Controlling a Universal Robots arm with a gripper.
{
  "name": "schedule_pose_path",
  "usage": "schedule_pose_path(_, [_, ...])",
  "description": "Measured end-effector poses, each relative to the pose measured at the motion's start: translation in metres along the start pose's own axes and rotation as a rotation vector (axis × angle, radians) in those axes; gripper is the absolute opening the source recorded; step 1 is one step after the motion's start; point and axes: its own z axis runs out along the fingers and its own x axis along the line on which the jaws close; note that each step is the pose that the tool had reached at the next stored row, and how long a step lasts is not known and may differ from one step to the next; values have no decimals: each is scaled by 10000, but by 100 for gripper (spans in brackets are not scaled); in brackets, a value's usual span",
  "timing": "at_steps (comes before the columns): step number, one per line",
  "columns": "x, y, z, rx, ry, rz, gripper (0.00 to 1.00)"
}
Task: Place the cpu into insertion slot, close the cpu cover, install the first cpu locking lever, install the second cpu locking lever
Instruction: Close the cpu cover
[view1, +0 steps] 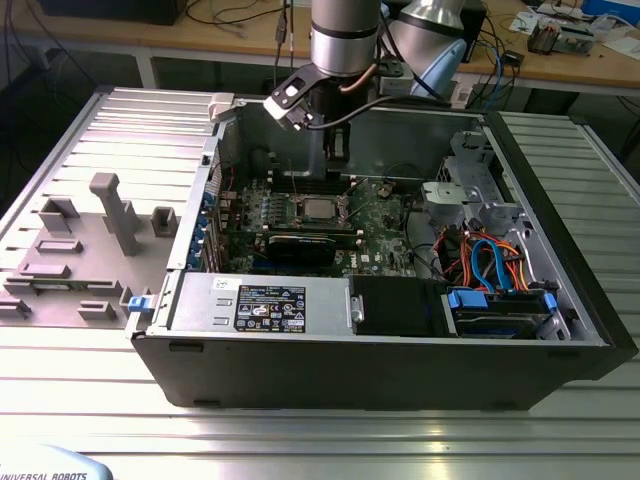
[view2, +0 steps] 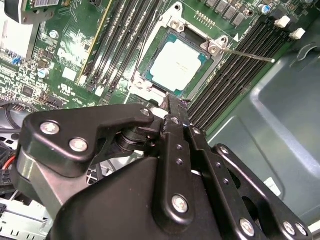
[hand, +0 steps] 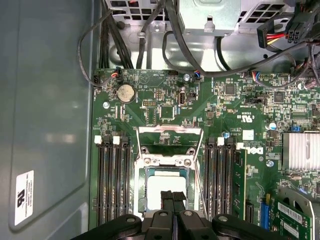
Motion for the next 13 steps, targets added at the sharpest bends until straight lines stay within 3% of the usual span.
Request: schedule_pose_path(13, [-3,114,4,0,-1,0,11])
